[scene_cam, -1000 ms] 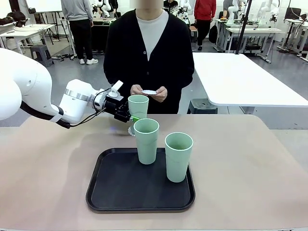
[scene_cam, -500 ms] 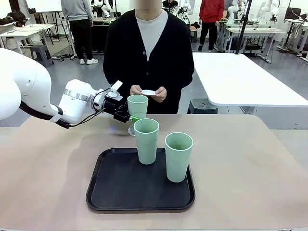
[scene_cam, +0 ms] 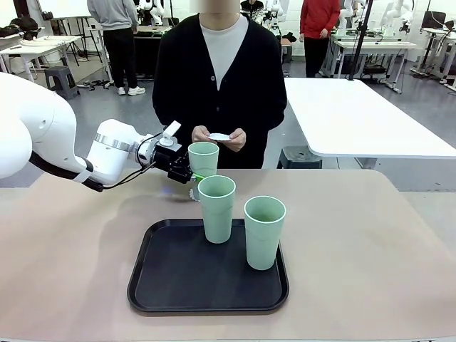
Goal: Place coasters on the table and set cups on them.
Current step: Pick up one Reusable plastic cup and place it on a coaster set by the human, then take one Reusable plastic cup from the Flat Tray and place it on a coaster set by the human.
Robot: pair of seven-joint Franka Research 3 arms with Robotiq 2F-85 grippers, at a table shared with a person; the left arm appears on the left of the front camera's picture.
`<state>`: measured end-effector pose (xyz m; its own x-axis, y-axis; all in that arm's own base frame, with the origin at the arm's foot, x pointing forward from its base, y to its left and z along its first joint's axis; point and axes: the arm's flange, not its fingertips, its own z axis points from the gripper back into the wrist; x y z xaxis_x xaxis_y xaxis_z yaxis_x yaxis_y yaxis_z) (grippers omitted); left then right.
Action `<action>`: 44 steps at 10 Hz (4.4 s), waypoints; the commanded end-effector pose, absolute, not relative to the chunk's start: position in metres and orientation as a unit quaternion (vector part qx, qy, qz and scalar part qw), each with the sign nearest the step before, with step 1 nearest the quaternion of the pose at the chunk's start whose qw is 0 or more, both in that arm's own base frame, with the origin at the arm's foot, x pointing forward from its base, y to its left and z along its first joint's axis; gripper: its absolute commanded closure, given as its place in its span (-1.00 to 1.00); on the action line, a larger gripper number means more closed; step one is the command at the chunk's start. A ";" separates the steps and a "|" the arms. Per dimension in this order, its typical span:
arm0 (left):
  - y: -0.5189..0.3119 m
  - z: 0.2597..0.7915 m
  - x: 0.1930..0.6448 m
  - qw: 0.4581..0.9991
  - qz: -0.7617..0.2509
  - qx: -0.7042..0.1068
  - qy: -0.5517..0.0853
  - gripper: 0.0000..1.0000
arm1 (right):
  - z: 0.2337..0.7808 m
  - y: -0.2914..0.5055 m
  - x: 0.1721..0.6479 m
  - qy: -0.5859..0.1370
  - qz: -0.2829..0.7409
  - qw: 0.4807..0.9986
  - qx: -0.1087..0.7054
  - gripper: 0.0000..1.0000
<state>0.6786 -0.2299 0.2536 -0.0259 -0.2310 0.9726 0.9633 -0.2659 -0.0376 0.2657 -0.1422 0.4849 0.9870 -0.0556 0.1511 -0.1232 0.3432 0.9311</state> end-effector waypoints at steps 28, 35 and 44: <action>-0.154 0.347 0.669 0.586 -0.720 -0.278 -0.247 -1.00 | 0.485 -0.143 0.265 -0.080 0.022 0.814 0.575 -1.00; -0.158 0.520 0.556 0.829 -0.559 -0.025 -0.011 -1.00 | 0.485 -0.143 0.265 -0.080 0.022 0.814 0.575 -1.00; -0.145 0.531 0.548 0.852 -0.523 -0.004 -0.015 -1.00 | 0.485 -0.143 0.265 -0.080 0.022 0.814 0.575 -1.00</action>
